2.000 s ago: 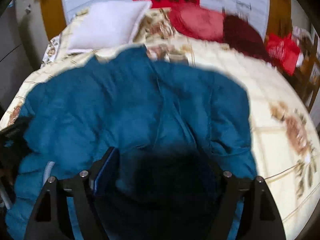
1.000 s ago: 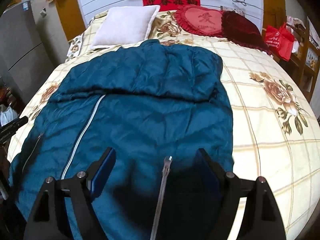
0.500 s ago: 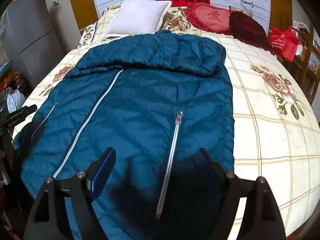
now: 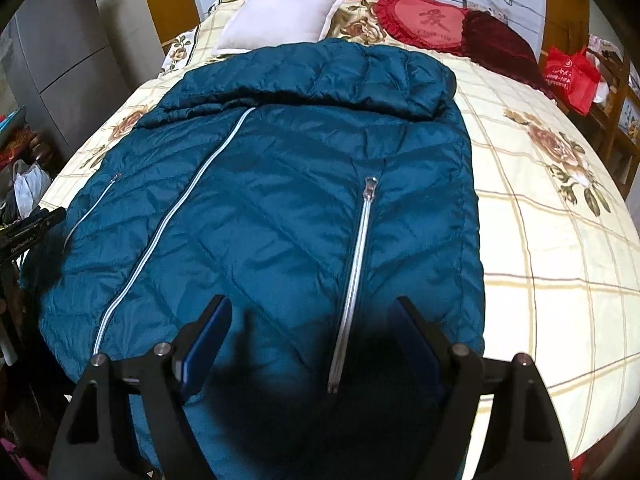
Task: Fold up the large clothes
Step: 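Move both grippers to the jacket hem beside the zippers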
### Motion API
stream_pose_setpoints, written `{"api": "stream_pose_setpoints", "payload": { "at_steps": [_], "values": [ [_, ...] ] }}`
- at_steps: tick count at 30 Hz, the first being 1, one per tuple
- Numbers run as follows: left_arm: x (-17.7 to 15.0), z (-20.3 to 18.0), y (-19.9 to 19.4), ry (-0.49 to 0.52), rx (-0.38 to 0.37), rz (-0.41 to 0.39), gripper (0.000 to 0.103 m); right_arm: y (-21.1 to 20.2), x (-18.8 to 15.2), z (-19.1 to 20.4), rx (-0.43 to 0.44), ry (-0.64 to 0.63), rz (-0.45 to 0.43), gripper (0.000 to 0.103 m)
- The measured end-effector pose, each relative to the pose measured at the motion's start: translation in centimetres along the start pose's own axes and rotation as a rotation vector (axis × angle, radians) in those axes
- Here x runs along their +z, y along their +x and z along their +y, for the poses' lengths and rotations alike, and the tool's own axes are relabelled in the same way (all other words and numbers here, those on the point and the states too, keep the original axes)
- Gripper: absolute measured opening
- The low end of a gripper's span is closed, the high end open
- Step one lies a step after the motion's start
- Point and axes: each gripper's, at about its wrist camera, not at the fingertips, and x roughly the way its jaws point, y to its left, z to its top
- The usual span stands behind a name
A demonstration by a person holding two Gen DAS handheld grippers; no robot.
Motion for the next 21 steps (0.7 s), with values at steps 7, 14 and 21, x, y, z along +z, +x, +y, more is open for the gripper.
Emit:
{"api": "stream_pose_setpoints", "payload": {
  "at_steps": [7, 14, 21],
  "values": [
    [-1.2, 1.3, -0.5, -0.045, -0.014, 0.016, 0.049, -0.4, -0.7, 0.5, 0.004, 0.01, 0.006, 0.085],
    [-2.0, 1.5, -0.8, -0.038, -0.003, 0.016, 0.049, -0.5, -1.3, 1.3, 0.006, -0.008, 0.012, 0.085],
    [-2.2, 1.6, -0.8, -0.041, -0.005, 0.024, 0.049, -0.3, -1.8, 2.0, -0.002, -0.03, 0.022, 0.085]
  ]
}}
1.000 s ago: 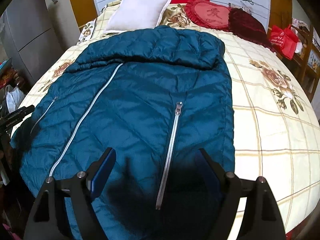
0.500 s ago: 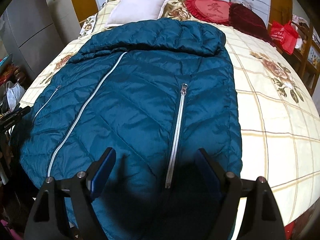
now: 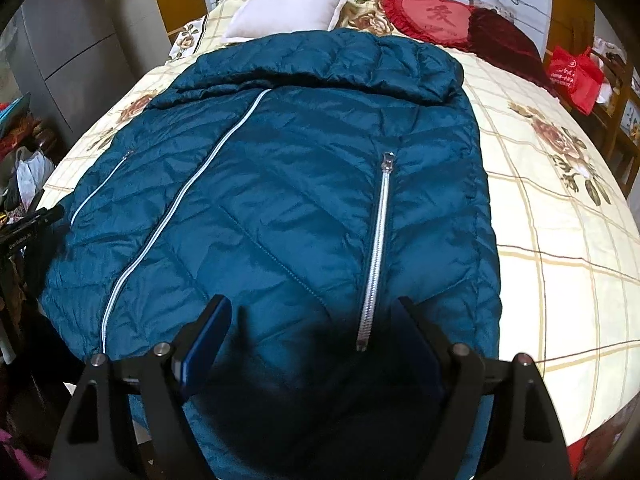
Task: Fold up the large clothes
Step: 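Move both grippers to the jacket hem beside the zippers, then grasp the jacket hem with both grippers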
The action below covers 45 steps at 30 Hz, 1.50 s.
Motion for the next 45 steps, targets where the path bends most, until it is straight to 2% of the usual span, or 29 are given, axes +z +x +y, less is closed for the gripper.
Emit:
{"api": "stream_pose_setpoints", "payload": {
  "at_steps": [10, 14, 17, 26, 34, 37, 39, 45],
  "values": [
    [-0.5, 0.5, -0.2, -0.012, -0.01, 0.002, 0.049, -0.1, -0.3, 1.2, -0.004, -0.041, 0.008, 0.085],
    [-0.6, 1.2, -0.6, -0.04, -0.039, 0.016, 0.049, -0.8, -0.4, 0.9, -0.016, -0.04, 0.0, 0.085],
    [-0.6, 2.5, -1.1, -0.074, -0.086, 0.032, 0.049, -1.8, -0.7, 0.3, -0.032, -0.041, -0.003, 0.085],
    [-0.7, 6.3, -1.0, -0.143, -0.108, 0.107, 0.049, -4.3, -2.3, -4.2, -0.095, 0.007, 0.019, 0.085],
    [-2.1, 8.0, 0.9, -0.227, -0.201, 0.202, 0.049, -3.6, -4.3, -8.1, -0.056, 0.127, 0.066, 0.086],
    [-2.4, 8.0, 1.3, -0.24, -0.225, 0.231, 0.05, -3.1, -4.8, -8.7, 0.002, 0.176, 0.077, 0.086],
    [-2.6, 7.8, 1.2, -0.235, -0.236, 0.236, 0.05, -2.7, -5.0, -8.5, 0.037, 0.181, 0.086, 0.086],
    [-2.3, 7.7, 1.3, -0.214, -0.225, 0.238, 0.051, -1.8, -5.5, -7.4, 0.067, 0.148, 0.103, 0.086]
  ]
}}
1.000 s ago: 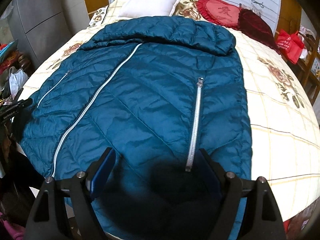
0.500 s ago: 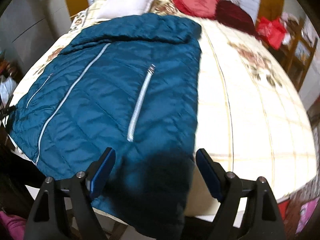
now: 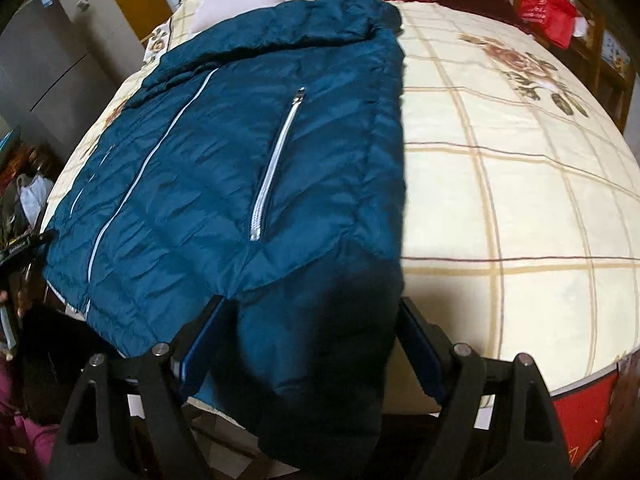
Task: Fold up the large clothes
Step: 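Grasp the jacket hem with both grippers, then lift the hem with both grippers and fold it toward the collar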
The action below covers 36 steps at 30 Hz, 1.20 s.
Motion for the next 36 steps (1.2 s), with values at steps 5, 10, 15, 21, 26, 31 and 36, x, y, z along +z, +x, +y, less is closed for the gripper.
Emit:
{"api": "stream_pose_setpoints", "payload": {
  "at_steps": [5, 10, 15, 21, 26, 31, 36],
  "values": [
    [0.1, 0.5, 0.1, -0.025, -0.01, -0.008, 0.051, 0.3, -0.2, -0.3, 0.023, 0.017, 0.021, 0.086],
    [-0.7, -1.5, 0.4, 0.073, -0.01, 0.012, 0.051, 0.3, -0.7, 0.0, 0.042, 0.016, -0.009, 0.088],
    [-0.8, -2.8, 0.0, 0.116, -0.026, 0.009, 0.015, 0.3, -1.0, 1.6, 0.083, -0.056, -0.06, 0.046],
    [0.0, -4.9, -2.9, 0.178, -0.004, -0.088, 0.001, -3.5, 0.4, 2.3, 0.157, -0.076, -0.191, 0.023],
    [1.9, -6.0, -5.3, 0.186, 0.012, -0.188, 0.0, -6.8, 2.5, 2.3, 0.201, -0.085, -0.299, 0.022],
    [4.6, -6.3, -6.7, 0.165, 0.024, -0.26, 0.0, -8.4, 5.3, 1.3, 0.235, -0.025, -0.382, 0.022],
    [7.4, -6.2, -7.9, 0.125, 0.032, -0.331, 0.0, -9.0, 8.2, 1.1, 0.222, -0.012, -0.426, 0.022]
  ]
}}
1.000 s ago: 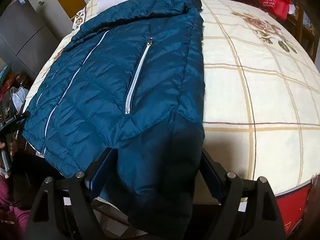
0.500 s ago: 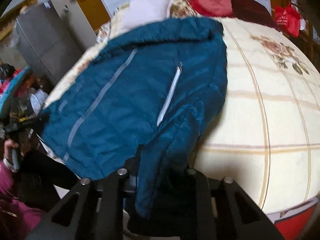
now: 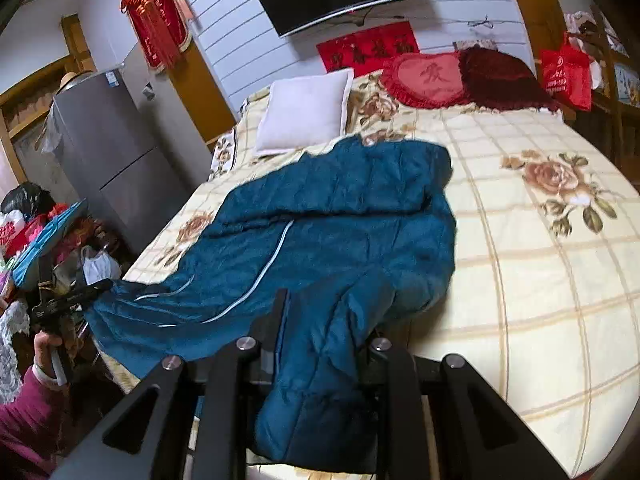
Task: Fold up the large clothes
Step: 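Lift the hem with both grippers and fold it toward the collar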
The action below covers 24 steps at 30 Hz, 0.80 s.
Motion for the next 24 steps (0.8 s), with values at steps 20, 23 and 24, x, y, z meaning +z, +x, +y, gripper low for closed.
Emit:
{"api": "stream_pose_setpoints", "payload": {
  "at_steps": [20, 23, 24],
  "values": [
    [-1.9, 3.6, 4.8, -0.093, -0.1, 0.309, 0.054, 2.8, 4.3, 0.4, 0.009, -0.039, 0.011, 0.023],
    [-4.2, 4.8, 5.6, -0.156, -0.143, 0.411, 0.055, 2.6, 4.3, 0.3, 0.008, -0.049, 0.016, 0.023],
    [-4.8, 4.9, 5.8, -0.159, -0.146, 0.442, 0.055, 2.5, 4.3, 0.2, 0.008, -0.047, 0.014, 0.023]
  ]
}}
